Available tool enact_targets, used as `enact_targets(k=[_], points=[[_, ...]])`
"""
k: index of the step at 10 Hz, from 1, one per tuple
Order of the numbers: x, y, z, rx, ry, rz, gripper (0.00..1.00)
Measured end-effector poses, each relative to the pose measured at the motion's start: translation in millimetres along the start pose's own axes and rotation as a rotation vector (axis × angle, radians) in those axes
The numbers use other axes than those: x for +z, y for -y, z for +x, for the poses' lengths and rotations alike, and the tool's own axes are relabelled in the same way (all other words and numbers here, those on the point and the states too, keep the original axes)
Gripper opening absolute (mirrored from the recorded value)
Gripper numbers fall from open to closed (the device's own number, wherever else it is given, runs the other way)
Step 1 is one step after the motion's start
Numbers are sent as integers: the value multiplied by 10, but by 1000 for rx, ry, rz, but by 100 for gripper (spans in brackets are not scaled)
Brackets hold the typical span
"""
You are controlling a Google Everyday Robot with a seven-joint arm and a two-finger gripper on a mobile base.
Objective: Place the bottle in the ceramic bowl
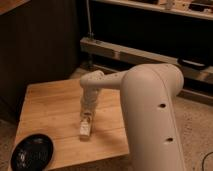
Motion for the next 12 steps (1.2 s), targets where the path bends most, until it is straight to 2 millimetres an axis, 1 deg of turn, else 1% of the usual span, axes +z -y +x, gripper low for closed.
enact_targets(k=[1,2,3,4,5,6,7,8,9,11,12], points=[[-14,-41,17,-4,0,-3,0],[-94,-191,61,-3,13,-16,0],[-193,-269,102,8,28,-31,0],[-353,-338,150,32,55,-60,0],[-522,-469,224,43,88,-105,0],[-647,-582,311,50,119,-140,0],[-725,-732,437,46,146,-163,0],[-756,-883,566,34,167,-173,0],[-786,-1078,733,9,188,-181,0],[-818,-1287,900,-27,207,-194,0],[-810,-1379,945,-47,214,-211,0]])
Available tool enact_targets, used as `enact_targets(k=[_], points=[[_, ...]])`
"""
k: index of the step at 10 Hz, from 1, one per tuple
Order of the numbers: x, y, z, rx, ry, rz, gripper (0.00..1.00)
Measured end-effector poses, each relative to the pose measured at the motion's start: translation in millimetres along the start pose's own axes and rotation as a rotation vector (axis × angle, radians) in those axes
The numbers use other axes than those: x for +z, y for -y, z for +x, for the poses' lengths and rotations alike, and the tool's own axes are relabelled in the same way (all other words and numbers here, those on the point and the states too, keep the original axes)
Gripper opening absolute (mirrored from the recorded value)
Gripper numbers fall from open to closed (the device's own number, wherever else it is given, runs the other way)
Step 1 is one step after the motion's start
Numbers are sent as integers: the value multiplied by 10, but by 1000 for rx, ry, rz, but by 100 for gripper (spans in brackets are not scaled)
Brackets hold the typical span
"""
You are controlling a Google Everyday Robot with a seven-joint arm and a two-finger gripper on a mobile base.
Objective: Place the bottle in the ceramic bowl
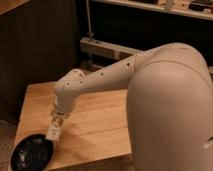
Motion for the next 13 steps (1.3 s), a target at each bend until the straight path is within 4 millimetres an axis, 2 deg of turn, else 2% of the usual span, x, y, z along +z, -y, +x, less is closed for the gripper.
enact_targets(k=[2,4,7,10,13], points=[[68,-175,76,-44,-7,-30,0],[138,-236,99,-89,-21,-89,0],[237,-374,249,-233,-75,-241,0],[201,-489,315,-359,-87,-358,0],[177,-508,317,-380,-85,-382,0]])
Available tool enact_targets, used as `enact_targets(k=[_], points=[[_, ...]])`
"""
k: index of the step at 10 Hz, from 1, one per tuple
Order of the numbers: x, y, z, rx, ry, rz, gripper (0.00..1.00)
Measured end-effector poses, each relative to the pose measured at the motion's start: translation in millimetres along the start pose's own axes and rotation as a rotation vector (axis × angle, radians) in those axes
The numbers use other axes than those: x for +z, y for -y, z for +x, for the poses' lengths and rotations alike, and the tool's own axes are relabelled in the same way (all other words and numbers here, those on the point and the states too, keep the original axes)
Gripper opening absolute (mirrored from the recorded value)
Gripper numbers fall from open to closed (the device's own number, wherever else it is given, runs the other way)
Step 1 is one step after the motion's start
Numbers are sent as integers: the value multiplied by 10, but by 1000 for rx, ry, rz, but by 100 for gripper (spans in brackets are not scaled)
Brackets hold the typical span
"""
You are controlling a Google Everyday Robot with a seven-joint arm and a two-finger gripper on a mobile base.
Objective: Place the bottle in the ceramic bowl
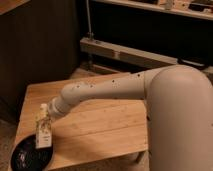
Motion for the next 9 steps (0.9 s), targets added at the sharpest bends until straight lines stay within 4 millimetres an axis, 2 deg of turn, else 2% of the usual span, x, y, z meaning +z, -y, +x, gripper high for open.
enact_targets(k=[9], points=[[35,-13,24,-13,-4,-6,0]])
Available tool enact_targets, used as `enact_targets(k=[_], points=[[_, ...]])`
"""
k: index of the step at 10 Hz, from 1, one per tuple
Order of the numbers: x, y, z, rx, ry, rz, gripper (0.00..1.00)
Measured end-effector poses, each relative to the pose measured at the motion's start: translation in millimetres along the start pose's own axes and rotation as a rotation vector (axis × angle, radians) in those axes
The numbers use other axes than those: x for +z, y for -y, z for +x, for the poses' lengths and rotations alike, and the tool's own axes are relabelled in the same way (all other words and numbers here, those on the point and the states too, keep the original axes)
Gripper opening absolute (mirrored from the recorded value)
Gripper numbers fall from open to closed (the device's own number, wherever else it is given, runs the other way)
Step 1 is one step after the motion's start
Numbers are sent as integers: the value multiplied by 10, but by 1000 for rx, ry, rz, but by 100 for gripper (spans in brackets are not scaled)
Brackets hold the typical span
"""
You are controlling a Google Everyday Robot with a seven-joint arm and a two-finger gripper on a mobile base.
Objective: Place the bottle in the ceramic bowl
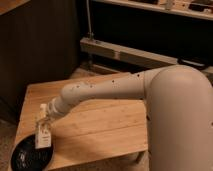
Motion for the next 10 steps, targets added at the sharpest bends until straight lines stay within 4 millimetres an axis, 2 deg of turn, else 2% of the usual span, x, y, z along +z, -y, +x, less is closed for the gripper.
enact_targets(k=[2,4,7,10], points=[[100,-129,107,-59,-2,-27,0],[168,-169,180,-93,-2,-67,0],[415,-342,416,-140,-58,-111,1],[619,-438,605,-192,-116,-96,27]])
